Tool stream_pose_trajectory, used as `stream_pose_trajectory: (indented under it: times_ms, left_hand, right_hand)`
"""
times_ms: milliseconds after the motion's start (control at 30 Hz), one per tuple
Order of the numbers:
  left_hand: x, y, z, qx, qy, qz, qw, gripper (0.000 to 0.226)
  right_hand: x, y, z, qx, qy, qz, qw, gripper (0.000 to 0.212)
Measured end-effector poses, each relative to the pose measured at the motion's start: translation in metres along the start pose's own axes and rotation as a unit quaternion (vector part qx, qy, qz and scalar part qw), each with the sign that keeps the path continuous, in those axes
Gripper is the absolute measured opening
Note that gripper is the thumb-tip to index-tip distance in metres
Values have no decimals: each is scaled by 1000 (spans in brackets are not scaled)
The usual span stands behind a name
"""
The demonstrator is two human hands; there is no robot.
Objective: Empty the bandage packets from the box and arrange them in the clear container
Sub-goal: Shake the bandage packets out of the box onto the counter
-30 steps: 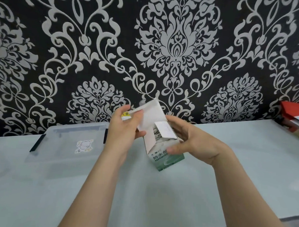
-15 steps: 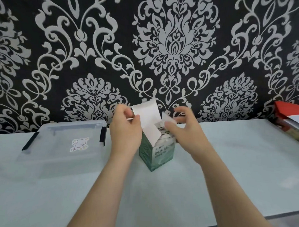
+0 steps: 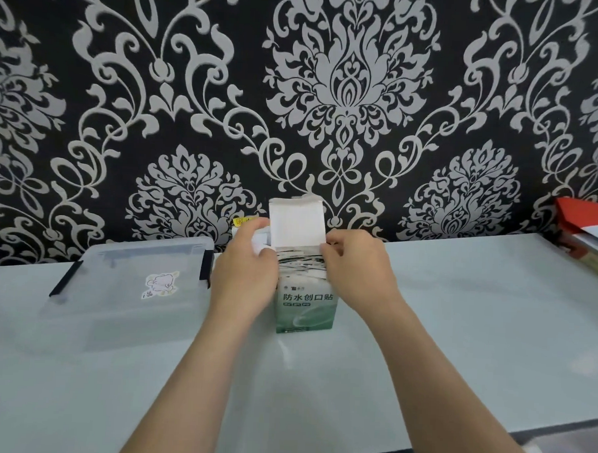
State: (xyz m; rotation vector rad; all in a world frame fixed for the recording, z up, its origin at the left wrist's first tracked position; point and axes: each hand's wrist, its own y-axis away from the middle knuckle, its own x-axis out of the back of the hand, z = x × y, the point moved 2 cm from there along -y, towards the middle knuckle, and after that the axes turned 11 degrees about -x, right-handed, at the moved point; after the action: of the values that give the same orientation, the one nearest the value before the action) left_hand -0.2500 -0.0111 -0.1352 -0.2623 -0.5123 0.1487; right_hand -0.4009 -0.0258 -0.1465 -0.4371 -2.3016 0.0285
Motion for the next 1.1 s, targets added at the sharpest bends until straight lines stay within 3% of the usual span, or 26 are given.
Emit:
stream_pose_trajectory:
  times_ms: [100,200,300,400,467,533,633,667,733,833,933,1000,1100]
  left_hand:
    - [-3,0,-8,5,78,42,996,64]
    - [-10,4,-5,-87,-67,26,994,52]
    - [-10,5,-2,-193,-202,60,958,49]
    - [0,0,-1,-204,-154,108,961,42]
    - [3,-1,2,-279,-113,86,950,25]
    - [-2,-1,5,-306,-111,-8,946,24]
    - [-15,2,0,-244,-180,-203,931,60]
    - [-16,2,-2,-236,-190,-235,924,70]
    - [-17,1,-3,-248,-205,-244,915,78]
    - [-19,-1,-8,-245,-212,-197,925,80]
    - [-20,-4,-13,-228,-168,-159,946,82]
    - [-20,-5,-14,-215,-136,-163,953,85]
    - [-20,-3,-8,-234,-131,-158,950,82]
  right_hand:
    - [6,-4,5,-38,-58,-14,997,16]
    - [8,-2,8,-91,-164,2,982,33]
    - [5,0,6,-88,-198,53,975,36]
    - [2,-1,5,-62,-163,97,980,33]
    - [-2,-4,5,-44,-149,93,984,28]
    - [-7,-6,5,-33,-176,50,983,27]
    - [-8,-10,8,-21,-175,-17,984,34]
    - [-6,-10,8,-17,-169,-35,985,32]
    - [-3,-10,10,-15,-172,-85,981,22]
    - [2,-5,17,-31,-181,-252,950,26]
    - [9,1,27,-33,-180,-423,887,59]
    - [9,2,29,-19,-148,-426,892,76]
    - [1,-1,28,-9,-122,-329,936,69]
